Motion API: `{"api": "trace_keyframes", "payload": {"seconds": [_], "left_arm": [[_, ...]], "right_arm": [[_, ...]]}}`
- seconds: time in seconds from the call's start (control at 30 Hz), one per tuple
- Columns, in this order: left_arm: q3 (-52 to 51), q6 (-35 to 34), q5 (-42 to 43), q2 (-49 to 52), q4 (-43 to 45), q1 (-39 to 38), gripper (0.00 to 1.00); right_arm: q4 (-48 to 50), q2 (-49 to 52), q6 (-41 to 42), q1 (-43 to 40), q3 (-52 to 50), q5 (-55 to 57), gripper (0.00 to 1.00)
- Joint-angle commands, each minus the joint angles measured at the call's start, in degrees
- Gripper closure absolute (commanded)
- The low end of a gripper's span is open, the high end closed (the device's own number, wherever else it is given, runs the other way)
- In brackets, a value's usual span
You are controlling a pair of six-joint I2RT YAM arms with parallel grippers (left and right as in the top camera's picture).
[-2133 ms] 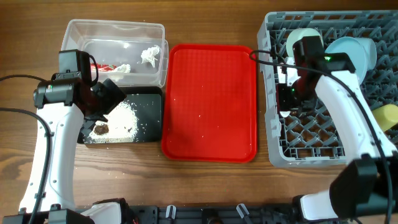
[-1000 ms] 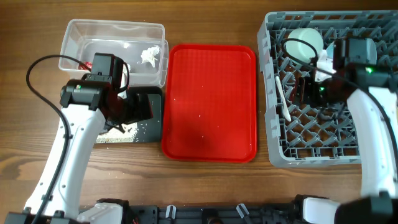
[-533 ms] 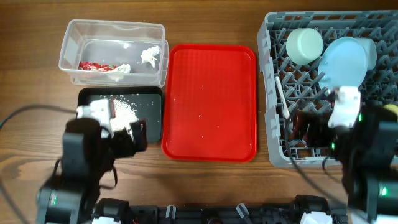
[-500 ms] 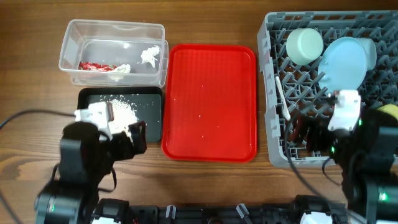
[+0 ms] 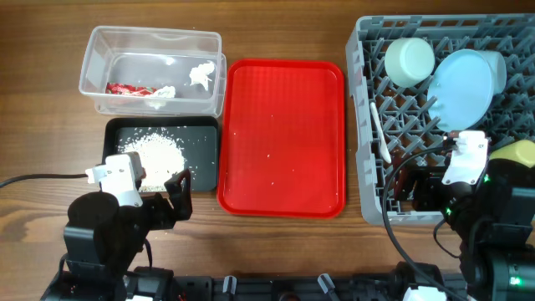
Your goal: Sort waste into correct bins and load items into the dishwasher rack
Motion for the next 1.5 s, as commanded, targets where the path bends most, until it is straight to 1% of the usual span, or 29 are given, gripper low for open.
{"api": "trace_keyframes", "payload": {"seconds": [0.0,0.17,0.27,0.43,0.6,0.7,0.83,0.87,0.97,1.0,1.03,1.1,1.2,1.37,1.4,1.47], "left_arm": [[-0.7,-0.1,-0.6,-0.1,0.1,-0.3,0.0],[-0.7,-0.1,-0.6,-0.1,0.1,-0.3,0.0],[-0.7,-0.1,-0.6,-0.1,0.1,-0.3,0.0],[-0.7,-0.1,-0.6,-0.1,0.1,-0.3,0.0],[-0.7,-0.1,-0.6,-0.1,0.1,-0.3,0.0],[-0.7,-0.1,-0.6,-0.1,0.1,-0.3,0.0],[-0.7,-0.1,-0.6,-0.1,0.1,-0.3,0.0],[-0.7,-0.1,-0.5,-0.1,0.1,-0.3,0.0],[-0.7,-0.1,-0.6,-0.1,0.1,-0.3,0.0],[-0.7,-0.1,-0.6,-0.1,0.1,-0.3,0.0],[-0.7,-0.1,-0.6,-0.1,0.1,-0.3,0.0],[-0.7,-0.1,-0.6,-0.1,0.1,-0.3,0.0],[-0.7,-0.1,-0.6,-0.1,0.1,-0.3,0.0],[-0.7,-0.1,-0.6,-0.1,0.1,-0.3,0.0],[-0.7,-0.1,-0.6,-0.1,0.1,-0.3,0.0],[-0.7,-0.1,-0.6,-0.1,0.1,-0.3,0.0]], "right_arm": [[0.1,0.4,-0.6,-0.2,-0.4,-0.7,0.0],[0.1,0.4,-0.6,-0.2,-0.4,-0.7,0.0],[0.2,-0.8,-0.6,0.0,-0.5,1.2,0.0],[5.4,-4.9,-1.1,1.2,-1.3,1.4,0.0],[20.2,-16.7,-3.7,6.9,-9.1,1.5,0.0],[26.8,-23.7,-3.0,7.5,-15.2,1.0,0.0],[38.0,-33.0,-1.6,7.5,-25.6,0.9,0.0],[40.0,-34.2,-1.3,7.5,-27.4,0.8,0.0],[50.1,-37.8,-0.6,7.5,-34.9,0.8,0.0],[53.7,-37.8,-0.6,7.5,-37.0,0.8,0.0],[59.5,-37.8,-0.7,7.5,-40.5,0.9,0.0],[64.0,-37.8,-0.7,7.5,-44.1,2.4,0.0],[66.6,-37.8,-0.7,7.5,-48.4,4.3,0.0],[66.0,-37.8,-0.6,7.5,-54.6,4.6,0.0],[64.6,-37.8,-0.6,7.5,-55.3,3.9,0.0],[58.7,-37.9,-0.3,7.5,-55.2,2.4,0.0]]}}
